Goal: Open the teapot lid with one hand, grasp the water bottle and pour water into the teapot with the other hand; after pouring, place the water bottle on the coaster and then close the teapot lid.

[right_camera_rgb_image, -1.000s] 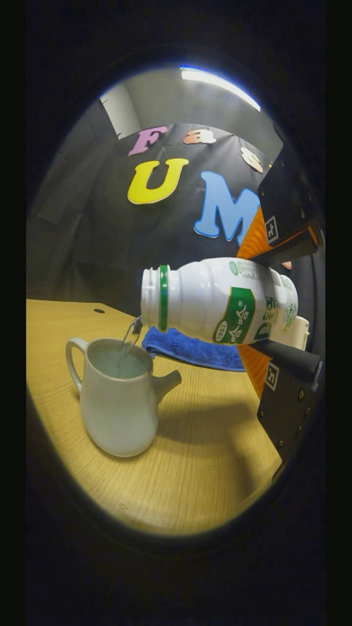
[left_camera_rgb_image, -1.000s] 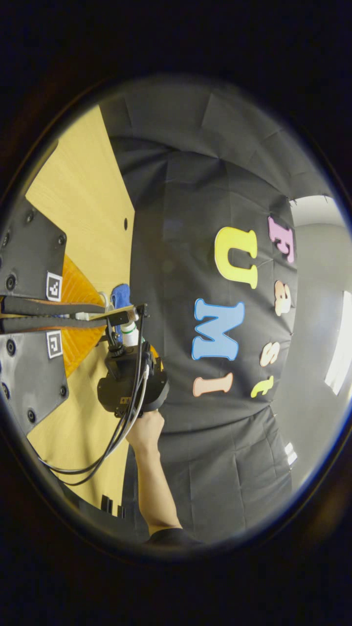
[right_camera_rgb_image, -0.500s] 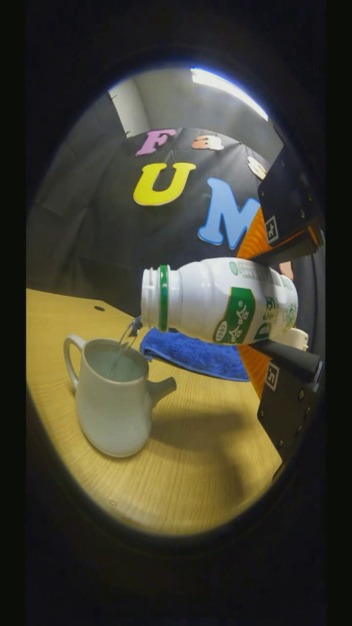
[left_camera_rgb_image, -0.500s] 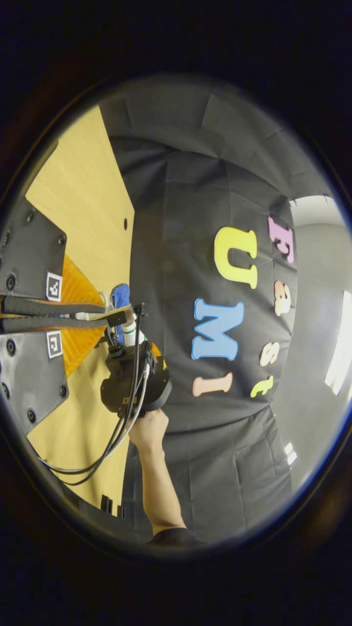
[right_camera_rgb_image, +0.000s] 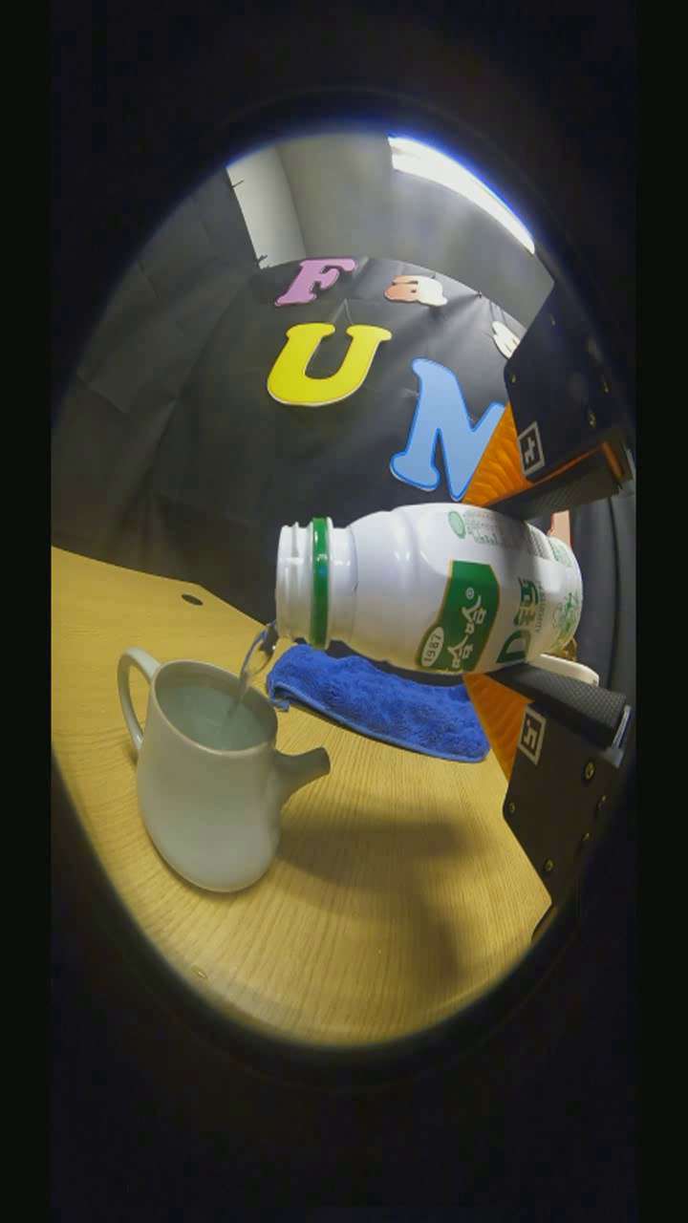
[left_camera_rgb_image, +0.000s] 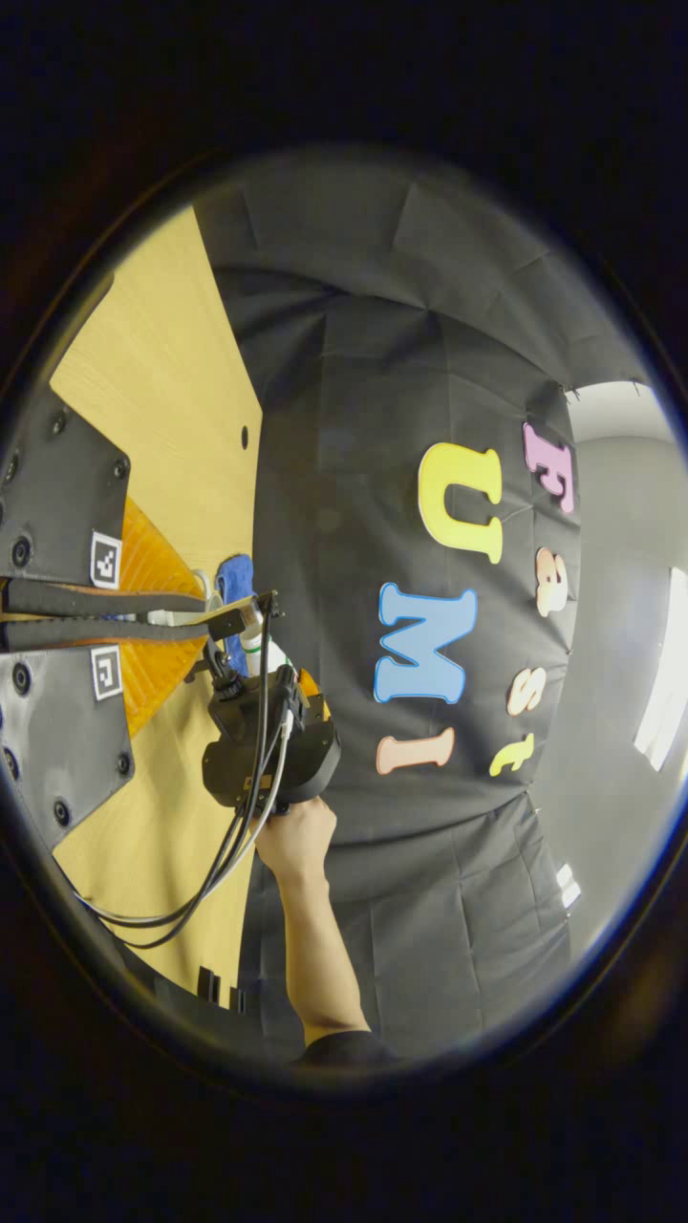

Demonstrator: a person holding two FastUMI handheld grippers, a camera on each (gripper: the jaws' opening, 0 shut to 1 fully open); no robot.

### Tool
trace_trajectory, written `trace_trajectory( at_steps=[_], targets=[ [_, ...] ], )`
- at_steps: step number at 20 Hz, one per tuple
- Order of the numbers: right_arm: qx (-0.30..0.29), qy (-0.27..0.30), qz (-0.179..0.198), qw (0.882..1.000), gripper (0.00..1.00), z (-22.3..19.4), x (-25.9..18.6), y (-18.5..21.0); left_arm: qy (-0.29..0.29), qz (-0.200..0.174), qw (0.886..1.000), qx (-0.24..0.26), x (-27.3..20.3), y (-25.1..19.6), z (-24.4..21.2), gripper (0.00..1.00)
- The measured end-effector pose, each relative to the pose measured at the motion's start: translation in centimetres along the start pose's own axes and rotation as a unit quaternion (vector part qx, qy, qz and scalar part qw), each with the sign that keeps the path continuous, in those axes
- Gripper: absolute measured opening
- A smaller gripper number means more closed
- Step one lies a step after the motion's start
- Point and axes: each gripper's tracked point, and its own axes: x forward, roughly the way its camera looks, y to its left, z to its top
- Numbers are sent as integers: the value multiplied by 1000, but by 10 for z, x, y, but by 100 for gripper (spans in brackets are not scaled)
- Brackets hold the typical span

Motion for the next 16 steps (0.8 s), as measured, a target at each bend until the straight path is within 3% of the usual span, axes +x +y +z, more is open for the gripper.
trace_trajectory(
  at_steps=[4, 5, 16],
  targets=[
    [-14, -3, -8, 1000, 72, 1, 1, -5, 4, -2, 1000, -2, 0, -1, -4, 7],
    [-17, -4, -9, 1000, 72, 2, 1, -7, 5, -3, 1000, -1, 0, -2, -4, 12],
    [-55, -12, -17, 998, 72, 7, 2, -12, 3, -5, 1000, -5, 1, -3, -1, 12]
  ],
)
